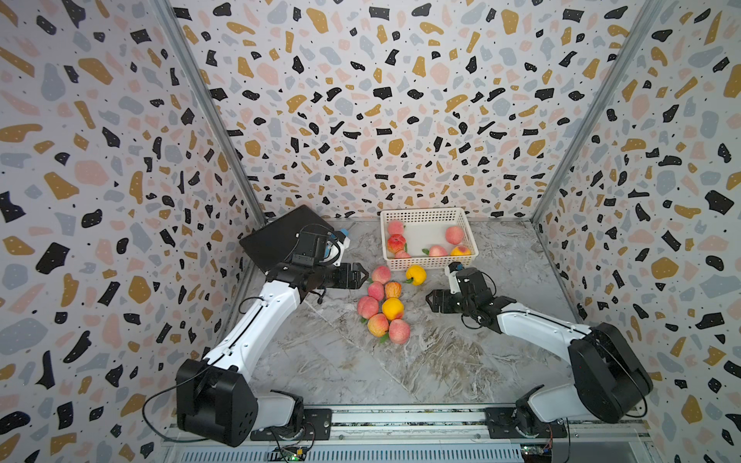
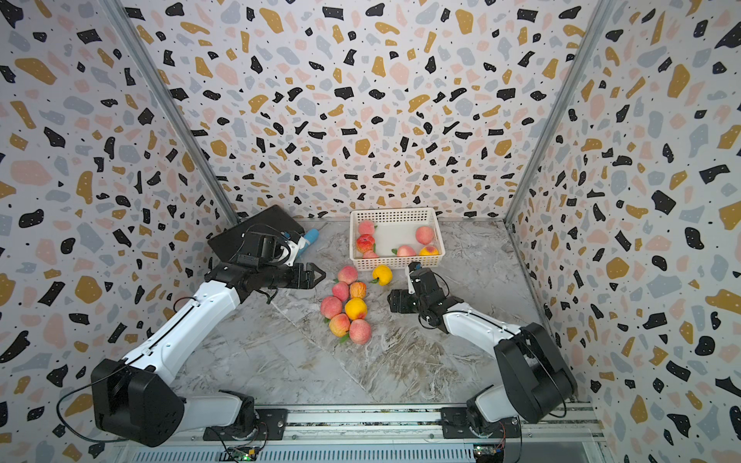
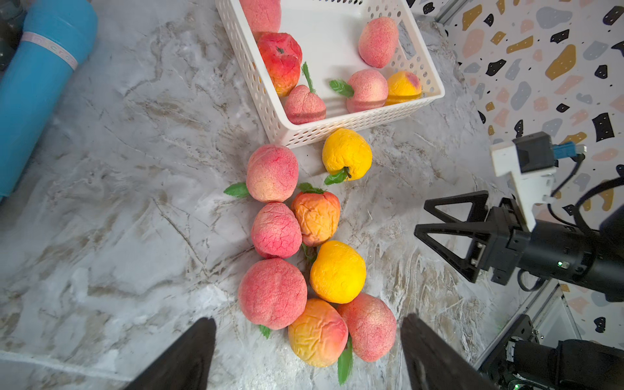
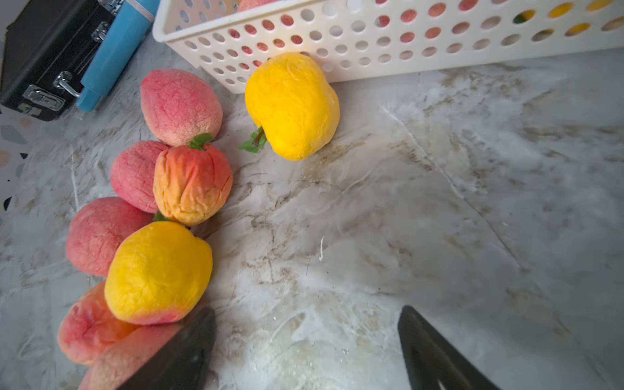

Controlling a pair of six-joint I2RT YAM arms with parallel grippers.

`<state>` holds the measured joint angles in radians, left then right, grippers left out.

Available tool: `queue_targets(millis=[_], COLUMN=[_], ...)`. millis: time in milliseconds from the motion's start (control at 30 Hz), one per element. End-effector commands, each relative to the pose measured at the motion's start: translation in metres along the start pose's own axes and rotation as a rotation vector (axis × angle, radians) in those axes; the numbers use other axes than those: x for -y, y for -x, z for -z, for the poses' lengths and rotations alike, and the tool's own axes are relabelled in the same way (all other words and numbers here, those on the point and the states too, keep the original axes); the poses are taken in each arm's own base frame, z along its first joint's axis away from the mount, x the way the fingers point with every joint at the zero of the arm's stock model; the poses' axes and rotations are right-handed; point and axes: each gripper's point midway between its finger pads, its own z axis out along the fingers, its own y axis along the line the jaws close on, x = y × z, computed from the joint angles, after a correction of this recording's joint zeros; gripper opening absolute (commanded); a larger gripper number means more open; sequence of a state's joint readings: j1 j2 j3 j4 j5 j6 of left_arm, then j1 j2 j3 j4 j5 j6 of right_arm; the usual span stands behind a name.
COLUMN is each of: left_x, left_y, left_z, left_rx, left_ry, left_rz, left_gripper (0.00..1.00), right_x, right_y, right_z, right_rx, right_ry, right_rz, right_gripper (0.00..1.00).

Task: Put the peaches into the basket
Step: Pick up the peach from the center of the board.

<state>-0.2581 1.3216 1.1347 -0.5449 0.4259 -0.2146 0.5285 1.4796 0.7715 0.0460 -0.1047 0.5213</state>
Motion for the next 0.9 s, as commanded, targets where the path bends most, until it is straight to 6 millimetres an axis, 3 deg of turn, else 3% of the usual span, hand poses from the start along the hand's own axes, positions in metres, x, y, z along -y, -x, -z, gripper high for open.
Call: queue_targets(millis=[0, 367, 867], left_x=[0.004, 0.002, 0.001], left_y=[0.009, 0.009, 0.009], left_z=[0.009, 0.012, 0.012], left_rx=[0.045, 0.05, 0.049], left_ry=[-0.008, 0.008, 0.01], left_rz=[-0.019, -0.035, -0.036], left_gripper=[0.87, 0.87, 0.87], right_x=[-0.008, -0.006, -0.009], right_y=[0.031, 0.059, 0.076], right_z=[-0.009, -0.066, -0.093], right_rx=[0.077, 0.17, 0.204], right_ry=[0.005, 0.011, 0.018], right_rz=[-0.019, -0.153, -0.208], right_gripper=[0.87, 0.91, 0.94])
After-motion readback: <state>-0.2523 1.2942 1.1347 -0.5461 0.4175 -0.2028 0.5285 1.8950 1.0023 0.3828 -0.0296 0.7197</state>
